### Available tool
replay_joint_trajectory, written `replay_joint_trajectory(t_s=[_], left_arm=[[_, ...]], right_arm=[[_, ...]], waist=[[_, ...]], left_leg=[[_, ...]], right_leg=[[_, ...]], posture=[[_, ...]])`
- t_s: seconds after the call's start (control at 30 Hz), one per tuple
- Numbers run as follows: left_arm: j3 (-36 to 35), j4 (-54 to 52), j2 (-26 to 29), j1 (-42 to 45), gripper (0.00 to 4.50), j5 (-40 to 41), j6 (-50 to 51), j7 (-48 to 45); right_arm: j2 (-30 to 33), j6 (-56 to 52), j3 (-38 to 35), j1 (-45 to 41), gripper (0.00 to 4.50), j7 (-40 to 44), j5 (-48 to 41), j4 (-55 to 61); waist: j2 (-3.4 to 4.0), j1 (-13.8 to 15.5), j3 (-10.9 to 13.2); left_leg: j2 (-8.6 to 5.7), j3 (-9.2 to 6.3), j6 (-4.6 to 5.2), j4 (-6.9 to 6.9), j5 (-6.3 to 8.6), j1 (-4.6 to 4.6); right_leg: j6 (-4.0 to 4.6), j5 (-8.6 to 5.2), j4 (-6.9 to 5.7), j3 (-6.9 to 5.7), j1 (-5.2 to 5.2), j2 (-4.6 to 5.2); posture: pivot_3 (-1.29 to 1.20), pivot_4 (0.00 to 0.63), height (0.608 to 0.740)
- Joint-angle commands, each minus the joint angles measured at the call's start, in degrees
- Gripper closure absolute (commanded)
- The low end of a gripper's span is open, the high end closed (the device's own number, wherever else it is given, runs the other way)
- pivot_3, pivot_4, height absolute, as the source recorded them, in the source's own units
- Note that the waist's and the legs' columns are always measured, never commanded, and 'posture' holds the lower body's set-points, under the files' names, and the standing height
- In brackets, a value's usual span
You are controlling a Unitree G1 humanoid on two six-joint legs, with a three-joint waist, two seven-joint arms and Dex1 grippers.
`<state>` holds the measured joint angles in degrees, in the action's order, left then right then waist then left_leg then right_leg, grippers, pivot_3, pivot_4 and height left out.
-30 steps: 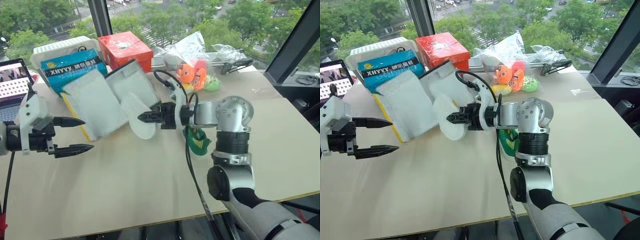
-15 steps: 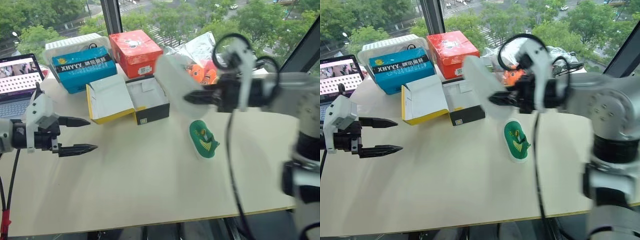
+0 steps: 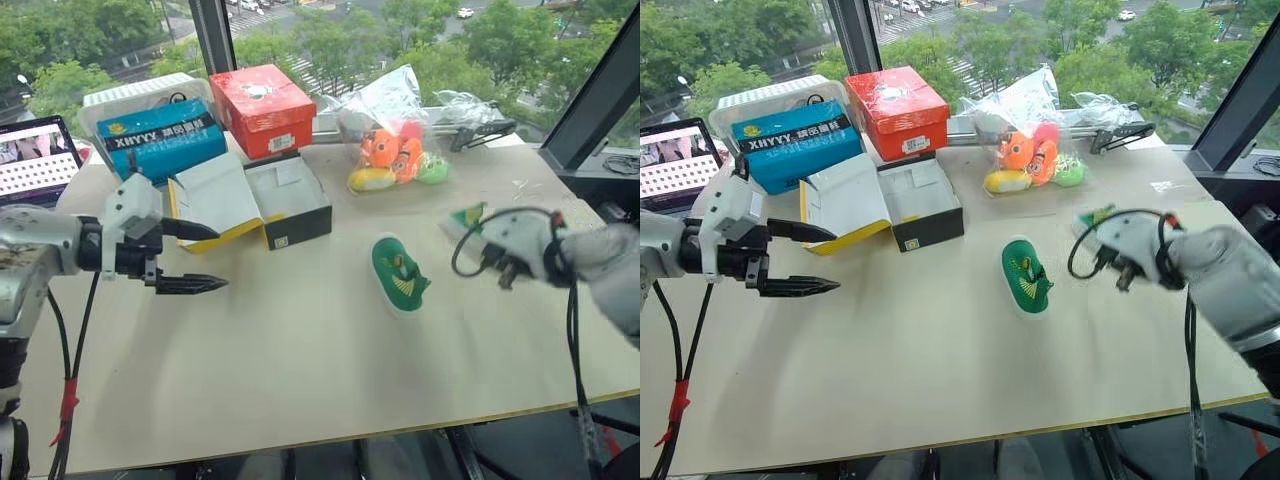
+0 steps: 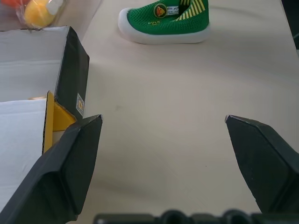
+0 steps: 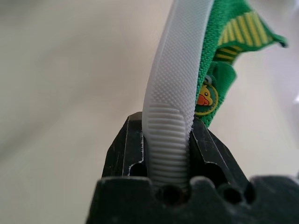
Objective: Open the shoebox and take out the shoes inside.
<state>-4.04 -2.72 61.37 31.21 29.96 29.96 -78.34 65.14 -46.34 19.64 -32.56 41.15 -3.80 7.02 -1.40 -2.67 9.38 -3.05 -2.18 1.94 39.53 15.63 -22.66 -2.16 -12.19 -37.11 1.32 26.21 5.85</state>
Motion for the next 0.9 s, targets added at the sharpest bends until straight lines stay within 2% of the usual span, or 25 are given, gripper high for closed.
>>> replay_joint_trajectory(t_s=[0.03,0.17,0.23,0.27,0.33,0.53,0.7,0.8,0.9], left_arm=[[0.0,0.4,-0.1,2.1,0.00,-0.9,-1.6,-0.8],[-0.4,-0.1,0.0,1.9,0.00,-0.9,-1.4,-0.9],[-0.8,-0.6,0.2,1.5,0.00,-0.8,-1.2,-0.9],[-1.0,-0.7,0.4,1.3,0.00,-0.7,-1.1,-1.0],[-1.5,-1.0,0.8,0.8,0.00,-0.7,-1.0,-1.0],[-1.8,-0.7,2.0,-0.9,0.00,-2.0,-2.2,-1.0],[-3.9,-2.7,1.1,-3.6,0.00,-0.5,-1.2,0.9],[-4.7,-6.7,-1.8,-5.9,0.00,1.8,0.8,4.3],[-5.9,-11.9,-5.3,-9.2,0.00,4.1,2.7,8.3]], right_arm=[[-4.0,0.5,-2.6,-0.8,3.91,-3.7,3.3,-2.3],[-6.8,0.0,-1.1,0.4,3.91,-4.5,6.0,-3.6],[-8.5,-2.9,-2.0,0.4,2.92,-2.8,4.5,-0.8],[-9.1,-4.4,-2.5,0.4,2.73,-1.7,3.4,1.0],[-9.9,-7.1,-4.0,0.0,1.96,0.4,1.5,4.2],[-9.8,-13.9,-7.3,-1.2,0.06,5.3,-4.5,13.8],[-5.6,-17.9,-10.7,-4.1,0.06,10.5,-9.9,21.8],[-3.8,-17.8,-11.9,-3.3,0.06,12.9,-12.9,25.1],[-5.8,-17.8,-16.5,-3.2,0.06,13.2,-16.5,25.3]], waist=[[0.00,-0.2,0.0],[-0.04,-0.1,0.0],[-0.08,-0.1,0.0],[-0.09,0.0,0.0],[-0.09,0.0,0.0],[-0.05,0.4,0.0],[-0.02,0.5,0.1],[-0.02,0.7,0.1],[-0.03,1.0,0.1]], left_leg=[[0.00,0.05,0.09,0.15,0.05,-0.02],[0.01,0.07,0.17,0.39,0.10,0.04],[0.00,0.09,0.22,0.40,0.13,0.27],[0.01,0.09,0.22,0.40,0.13,0.39],[0.05,0.07,0.23,0.38,0.14,0.79],[0.06,0.01,0.25,0.38,0.15,0.74],[0.03,0.01,0.32,0.37,0.20,0.55],[0.05,-0.02,0.34,0.35,0.22,0.50],[0.06,-0.04,0.39,0.35,0.27,0.51]], right_leg=[[-0.01,0.00,0.01,0.05,0.01,-0.01],[-0.14,0.08,0.14,0.11,-0.16,-0.05],[-0.18,0.18,0.24,0.17,-0.44,-0.05],[-0.17,0.22,0.29,0.17,-0.61,-0.06],[-0.17,0.24,0.35,0.17,-1.03,-0.11],[-0.18,0.23,0.35,0.15,-1.00,-0.14],[-0.21,0.21,0.41,0.13,-0.85,-0.08],[-0.22,0.20,0.46,0.09,-0.82,-0.08],[-0.25,0.19,0.64,0.04,-0.91,-0.05]], posture=[[0.00,0.150,0.739],[0.00,0.150,0.739],[0.00,0.150,0.739],[0.00,0.150,0.739],[0.00,0.150,0.739],[0.00,0.150,0.739],[0.00,0.150,0.739],[0.00,0.150,0.739],[0.00,0.150,0.739]])
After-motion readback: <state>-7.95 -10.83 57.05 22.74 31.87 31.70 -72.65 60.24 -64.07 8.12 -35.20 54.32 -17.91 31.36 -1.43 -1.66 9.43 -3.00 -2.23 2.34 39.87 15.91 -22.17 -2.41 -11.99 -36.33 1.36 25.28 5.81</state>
